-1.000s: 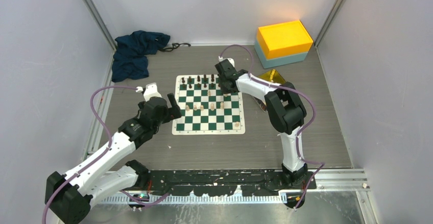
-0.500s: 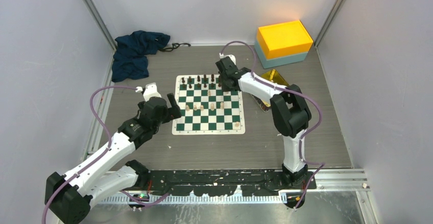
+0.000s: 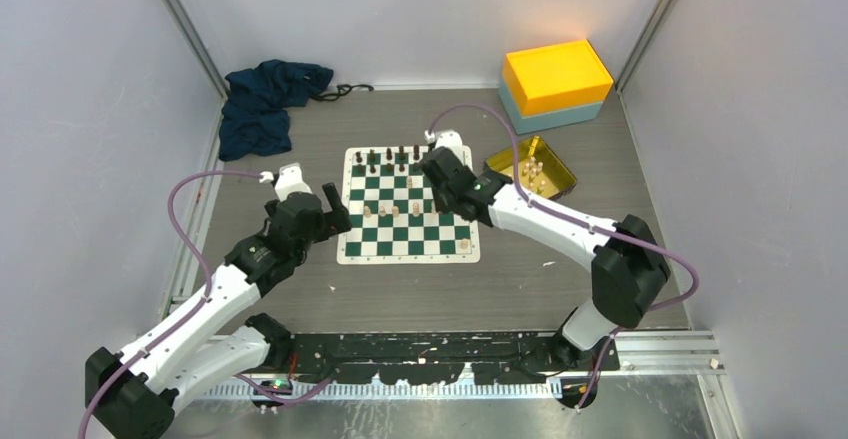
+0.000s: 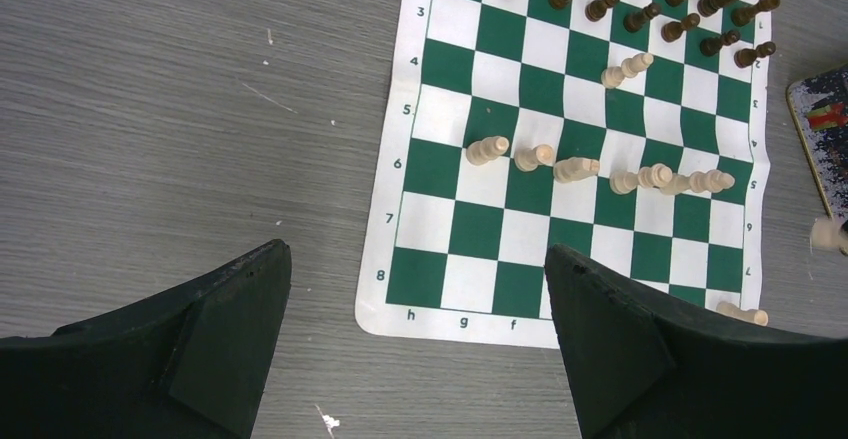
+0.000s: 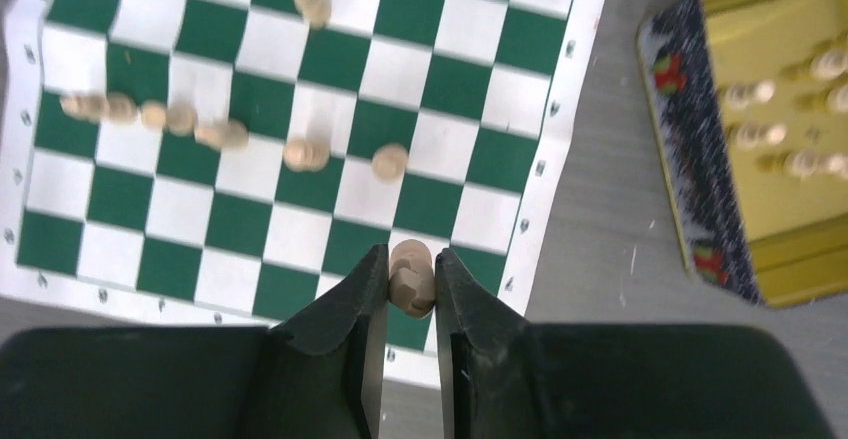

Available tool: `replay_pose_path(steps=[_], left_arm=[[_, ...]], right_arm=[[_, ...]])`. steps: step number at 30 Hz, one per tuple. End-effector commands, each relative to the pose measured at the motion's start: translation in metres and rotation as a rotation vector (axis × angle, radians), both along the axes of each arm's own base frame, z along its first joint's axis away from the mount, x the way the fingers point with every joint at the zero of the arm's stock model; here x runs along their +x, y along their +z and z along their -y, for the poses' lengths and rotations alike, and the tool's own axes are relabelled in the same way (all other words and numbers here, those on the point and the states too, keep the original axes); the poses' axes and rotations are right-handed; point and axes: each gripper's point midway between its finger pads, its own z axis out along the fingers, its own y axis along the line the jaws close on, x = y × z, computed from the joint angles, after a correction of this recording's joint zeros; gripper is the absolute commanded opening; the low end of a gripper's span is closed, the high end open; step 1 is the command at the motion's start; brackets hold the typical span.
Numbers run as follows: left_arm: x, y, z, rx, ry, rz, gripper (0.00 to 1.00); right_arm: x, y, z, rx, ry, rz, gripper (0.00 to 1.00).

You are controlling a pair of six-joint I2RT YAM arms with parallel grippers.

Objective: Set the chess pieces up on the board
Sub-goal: Place the chess piece on the chessboard.

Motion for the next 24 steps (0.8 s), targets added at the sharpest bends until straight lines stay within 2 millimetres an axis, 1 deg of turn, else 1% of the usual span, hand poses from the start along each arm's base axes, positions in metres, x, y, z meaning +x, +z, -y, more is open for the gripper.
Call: replay_pose_path(steps=[1, 5, 9, 16, 24], left_arm=[[0.004, 0.021, -0.003, -0.012, 0.019, 0.061, 0.99], [0.004, 0.021, -0.003, -0.010, 0.018, 0.060, 0.99], [0.004, 0.020, -0.001, -0.016, 0.012, 0.055, 0.99], [0.003, 0.019, -0.002, -0.013, 0.013, 0.057, 0.99], [0.002, 0.013, -0.002, -0.012, 0.011, 0.044, 0.99]], right_arm=[[-0.035, -0.006, 0.001, -0.009, -0.019, 0.015, 0.04], [-0.059, -0.022, -0.002, -0.037, -0.006, 0.004, 0.04], [-0.071, -0.038, -0.002, -0.048, -0.004, -0.011, 0.04], [-0.073, -0.060, -0.001, -0.062, -0.012, -0.032, 0.04], [-0.070, -0.075, -0.010, -0.067, 0.006, -0.047, 0.05]])
